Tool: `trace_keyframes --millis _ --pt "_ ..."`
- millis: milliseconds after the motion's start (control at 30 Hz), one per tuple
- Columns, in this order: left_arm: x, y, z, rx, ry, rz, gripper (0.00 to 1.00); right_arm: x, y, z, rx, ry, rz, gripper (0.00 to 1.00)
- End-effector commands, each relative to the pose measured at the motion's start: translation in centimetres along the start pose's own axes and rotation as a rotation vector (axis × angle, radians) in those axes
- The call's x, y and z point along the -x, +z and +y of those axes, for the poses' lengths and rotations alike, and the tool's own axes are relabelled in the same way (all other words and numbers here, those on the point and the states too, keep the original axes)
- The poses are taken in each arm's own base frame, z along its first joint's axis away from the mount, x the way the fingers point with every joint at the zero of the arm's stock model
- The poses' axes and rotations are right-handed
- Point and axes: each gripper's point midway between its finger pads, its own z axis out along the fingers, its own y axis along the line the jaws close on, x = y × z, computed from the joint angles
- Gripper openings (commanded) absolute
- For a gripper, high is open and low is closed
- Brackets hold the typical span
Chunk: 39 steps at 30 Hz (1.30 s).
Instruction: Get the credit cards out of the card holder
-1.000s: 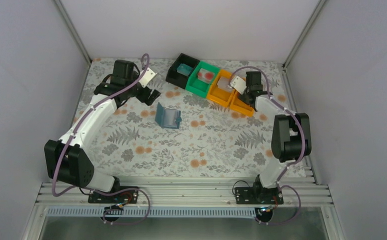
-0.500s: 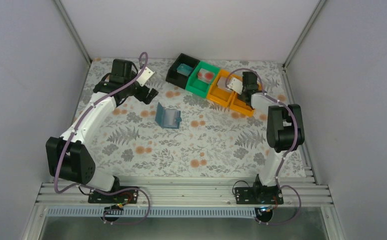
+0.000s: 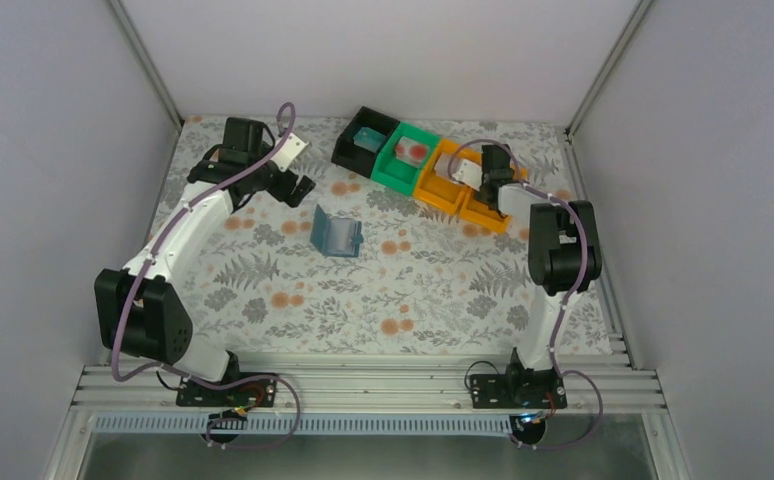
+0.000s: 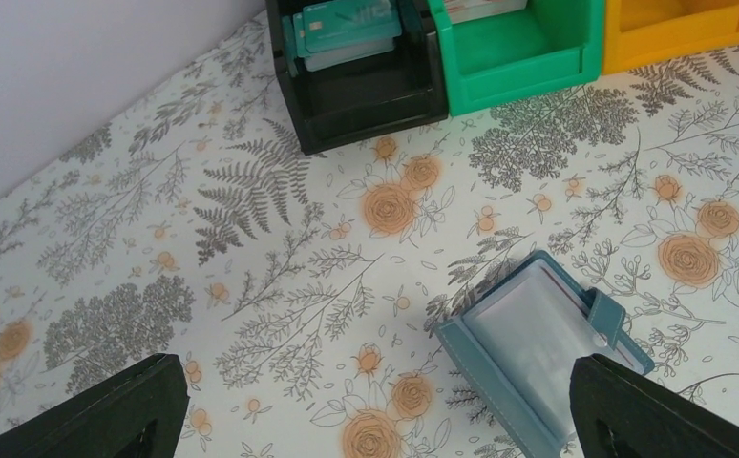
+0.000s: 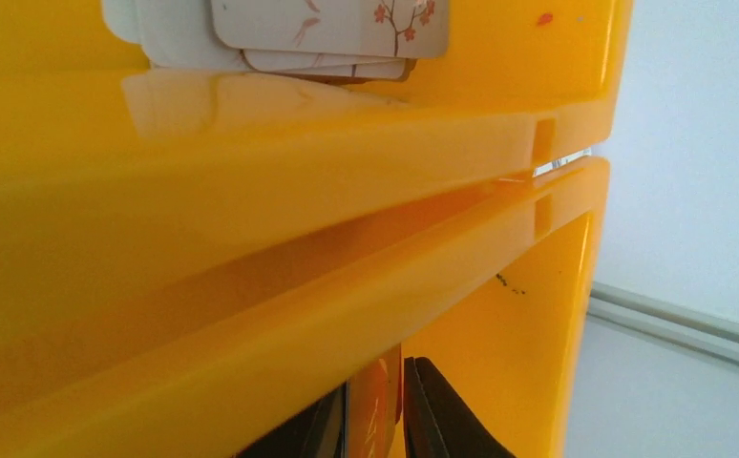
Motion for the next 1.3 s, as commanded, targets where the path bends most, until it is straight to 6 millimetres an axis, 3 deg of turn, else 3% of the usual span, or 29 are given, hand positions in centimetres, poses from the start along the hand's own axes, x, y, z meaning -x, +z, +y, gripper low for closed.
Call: trace_keyframes --millis 0,233,400,567,700,767,833,900,1000,1067,1133,1267 --pt "1.0 -0.1 0.6 0.011 0.010 -0.021 1.00 0.1 -0.2 0.1 0.020 -0.019 -0.002 0.21" --pt "0.6 0.3 0.6 0.006 0.007 -0.011 1.00 0.3 -1.6 -1.6 -0.002 -0.007 -0.008 0.42" --pt "-0.9 1.0 0.1 -0.011 -0.038 0.017 1.00 0.3 -3.6 -4.9 -0.087 0.059 0.005 0.44" --pt "-2.9 2.6 -2.2 -0.124 -0.180 0.029 1.00 0.8 -8.4 -11.0 -0.238 0.281 -0.019 0.45" --pt "-5.0 4.6 -4.2 -0.222 -0.291 0.055 1.00 3.2 -13.2 -12.6 -0.245 0.507 -0.114 0.45" --pt "-6.0 5.6 -4.3 -0.222 -0.321 0.073 1.00 6.5 -16.0 -11.6 -0.178 0.613 -0.218 0.46" --pt "-7.1 6.6 -4.3 -0.217 -0.349 0.099 1.00 11.3 -19.7 -9.0 -0.033 0.695 -0.374 0.48" --pt "-7.8 7.5 -4.5 -0.228 -0.373 0.121 1.00 16.9 -23.7 -4.6 0.177 0.716 -0.548 0.49" --pt "-8.6 8.7 -5.3 -0.279 -0.405 0.143 1.00 22.7 -27.4 2.4 0.507 0.786 -0.672 0.48" --pt "-9.1 9.4 -5.6 -0.292 -0.418 0.160 1.00 24.5 -27.8 5.6 0.672 0.872 -0.646 0.46" --pt "-10.0 10.2 -6.0 -0.301 -0.433 0.188 1.00 25.5 -26.5 9.1 0.801 0.936 -0.558 0.45" --pt "-12.2 11.8 -7.1 -0.348 -0.481 0.251 0.95 25.5 -24.9 12.2 0.860 1.009 -0.449 0.45"
